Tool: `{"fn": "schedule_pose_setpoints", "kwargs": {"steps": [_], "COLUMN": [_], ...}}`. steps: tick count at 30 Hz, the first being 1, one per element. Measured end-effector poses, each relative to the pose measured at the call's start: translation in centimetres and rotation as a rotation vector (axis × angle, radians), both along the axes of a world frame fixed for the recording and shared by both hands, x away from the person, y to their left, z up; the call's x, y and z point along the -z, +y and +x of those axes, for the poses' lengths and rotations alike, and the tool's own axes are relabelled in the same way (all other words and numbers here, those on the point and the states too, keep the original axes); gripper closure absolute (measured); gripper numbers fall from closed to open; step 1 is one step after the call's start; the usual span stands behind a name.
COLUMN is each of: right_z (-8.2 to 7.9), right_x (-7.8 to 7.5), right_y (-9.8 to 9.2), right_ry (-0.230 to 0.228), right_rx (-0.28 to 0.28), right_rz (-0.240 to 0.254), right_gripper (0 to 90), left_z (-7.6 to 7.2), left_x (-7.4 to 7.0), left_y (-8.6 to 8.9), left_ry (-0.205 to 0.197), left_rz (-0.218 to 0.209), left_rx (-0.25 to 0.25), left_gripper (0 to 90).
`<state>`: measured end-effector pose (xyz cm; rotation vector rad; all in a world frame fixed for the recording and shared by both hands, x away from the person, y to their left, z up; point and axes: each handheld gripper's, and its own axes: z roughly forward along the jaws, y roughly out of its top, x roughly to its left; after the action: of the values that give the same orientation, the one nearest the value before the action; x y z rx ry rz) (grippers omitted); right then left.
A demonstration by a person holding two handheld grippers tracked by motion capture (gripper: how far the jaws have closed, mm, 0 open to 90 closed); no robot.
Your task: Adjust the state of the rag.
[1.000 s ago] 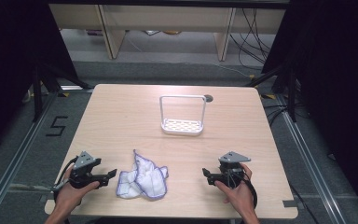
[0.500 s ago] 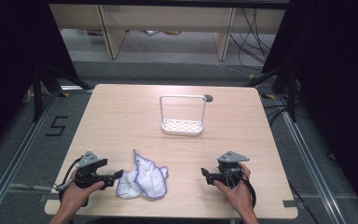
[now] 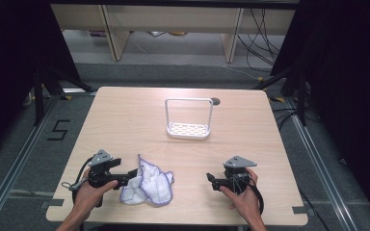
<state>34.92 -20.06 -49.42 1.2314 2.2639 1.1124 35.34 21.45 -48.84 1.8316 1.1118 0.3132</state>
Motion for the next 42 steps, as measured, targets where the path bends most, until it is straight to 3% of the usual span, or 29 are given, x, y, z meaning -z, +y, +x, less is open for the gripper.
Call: {"fn": "schedule_pose_setpoints", "kwargs": {"steps": [8, 10, 13, 14, 16, 19, 23, 26, 31, 33, 35, 38, 42], "right_z": [-0.1, 0.0, 0.0, 0.0, 0.0, 0.0, 0.1, 0.2, 0.1, 0.1, 0.0, 0.2, 0.1], "right_x": [0.0, 0.0, 0.1, 0.1, 0.1, 0.1, 0.3, 0.4, 0.3, 0.3, 0.2, 0.3, 0.2], "right_y": [0.0, 0.1, 0.1, 0.2, 0.2, 0.2, 0.2, 0.2, 0.2, 0.2, 0.2, 0.1, 0.1], "right_ry": [0.003, 0.006, 0.020, 0.015, 0.010, 0.013, 0.018, 0.019, 0.018, 0.019, 0.013, 0.011, 0.005], "right_rx": [0.000, -0.003, -0.016, -0.018, -0.009, -0.013, -0.016, -0.019, -0.012, -0.011, -0.007, -0.016, -0.008], "right_rz": [-0.009, -0.009, 0.001, 0.003, -0.011, -0.012, -0.004, -0.002, -0.001, -0.004, -0.011, 0.006, 0.003], "right_gripper": [22.9, 23.0, 23.0, 23.0, 23.0, 23.0, 23.0, 23.3, 23.5, 23.6, 23.7, 23.7, 23.8], "left_z": [1.3, 1.6, 2.1, 2.4, 2.7, 3.2, 3.5, 3.5, 2.9, 2.8, 2.7, 2.4, 1.7], "left_x": [-0.3, -0.3, -0.2, -0.1, 0.1, 0.3, 0.9, 1.3, 1.5, 1.3, 0.7, -1.1, -3.8], "left_y": [-1.5, -1.5, -1.8, -1.9, -2.0, -2.1, -2.6, -2.9, -3.1, -3.0, -2.9, -2.7, -3.0], "left_ry": [-0.001, 0.005, 0.038, 0.041, 0.052, 0.060, 0.101, 0.125, 0.052, 0.019, -0.021, -0.062, -0.122], "left_rz": [0.018, 0.051, 0.038, 0.023, 0.036, 0.102, 0.123, 0.114, 0.163, 0.183, 0.212, 0.157, 0.115], "left_rx": [0.001, 0.015, 0.010, 0.009, -0.011, 0.016, 0.051, 0.083, 0.120, 0.122, 0.129, 0.137, 0.161], "left_gripper": [14.7, 14.8, 16.1, 17.7, 20.6, 27.5, 36.1, 45.5, 78.1, 85.3, 86.6, 87.0, 87.2]}}
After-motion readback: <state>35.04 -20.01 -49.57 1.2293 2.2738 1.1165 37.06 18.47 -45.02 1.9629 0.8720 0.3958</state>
